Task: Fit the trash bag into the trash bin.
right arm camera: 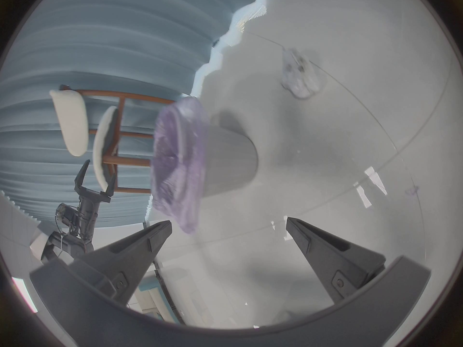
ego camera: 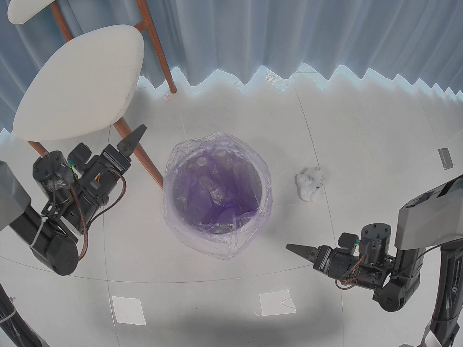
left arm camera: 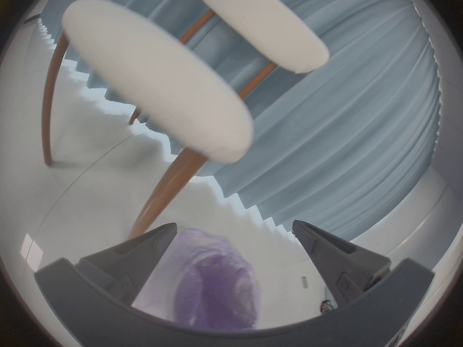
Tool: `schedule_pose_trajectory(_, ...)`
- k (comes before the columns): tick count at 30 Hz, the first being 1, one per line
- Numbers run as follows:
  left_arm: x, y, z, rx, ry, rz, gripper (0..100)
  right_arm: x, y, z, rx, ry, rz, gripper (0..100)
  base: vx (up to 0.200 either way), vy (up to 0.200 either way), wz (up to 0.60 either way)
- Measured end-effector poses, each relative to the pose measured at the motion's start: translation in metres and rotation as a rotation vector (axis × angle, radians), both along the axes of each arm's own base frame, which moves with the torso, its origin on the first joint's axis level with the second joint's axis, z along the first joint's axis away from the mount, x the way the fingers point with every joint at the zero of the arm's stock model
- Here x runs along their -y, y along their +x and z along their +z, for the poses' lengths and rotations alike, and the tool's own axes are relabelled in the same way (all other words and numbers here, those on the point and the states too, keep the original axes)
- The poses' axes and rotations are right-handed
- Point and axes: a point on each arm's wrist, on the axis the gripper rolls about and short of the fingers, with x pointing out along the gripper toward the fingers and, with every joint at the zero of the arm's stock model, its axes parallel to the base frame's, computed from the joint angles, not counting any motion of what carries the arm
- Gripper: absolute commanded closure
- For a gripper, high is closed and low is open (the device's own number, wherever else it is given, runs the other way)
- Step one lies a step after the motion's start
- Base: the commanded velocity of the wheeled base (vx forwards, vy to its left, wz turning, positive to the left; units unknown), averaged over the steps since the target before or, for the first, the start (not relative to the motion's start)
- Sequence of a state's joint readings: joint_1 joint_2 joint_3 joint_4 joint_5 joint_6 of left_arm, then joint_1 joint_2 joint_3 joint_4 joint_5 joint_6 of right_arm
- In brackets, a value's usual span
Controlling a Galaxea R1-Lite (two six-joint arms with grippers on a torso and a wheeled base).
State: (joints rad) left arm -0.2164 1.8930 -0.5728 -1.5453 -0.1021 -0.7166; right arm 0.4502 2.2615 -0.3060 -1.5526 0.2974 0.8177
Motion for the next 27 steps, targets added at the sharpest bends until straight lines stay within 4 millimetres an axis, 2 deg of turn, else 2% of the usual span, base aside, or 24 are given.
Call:
schedule_pose_trajectory(5, 0.013, -0.023, 0.017, 0.042, -0.011, -0.077, 0, 0.000, 0.001, 0.028, 0.098, 0.042, 0.002, 0, 0.000, 0.000, 0.00)
schedule_pose_trajectory(11, 0.027, -0.044, 0.018, 0.033, -0.014, -0.155, 0, 0.006, 0.016, 0.046, 0.177, 0.093, 0.015, 0, 0.000, 0.000, 0.00)
schedule_pose_trajectory(13, 0.027, -0.047, 0.018, 0.027, -0.018, -0.176, 0, 0.009, 0.020, 0.048, 0.187, 0.098, 0.011, 0, 0.000, 0.000, 0.00)
schedule_pose_trajectory(19, 0.015, -0.048, 0.021, 0.037, -0.010, -0.214, 0, 0.009, 0.024, 0.042, 0.181, 0.087, 0.010, 0, 0.000, -0.200, 0.00)
schedule_pose_trajectory(27, 0.005, -0.051, 0.030, 0.072, -0.007, -0.189, 0, -0.008, 0.031, 0.033, 0.200, 0.076, 0.060, 0, 0.000, -0.200, 0.00)
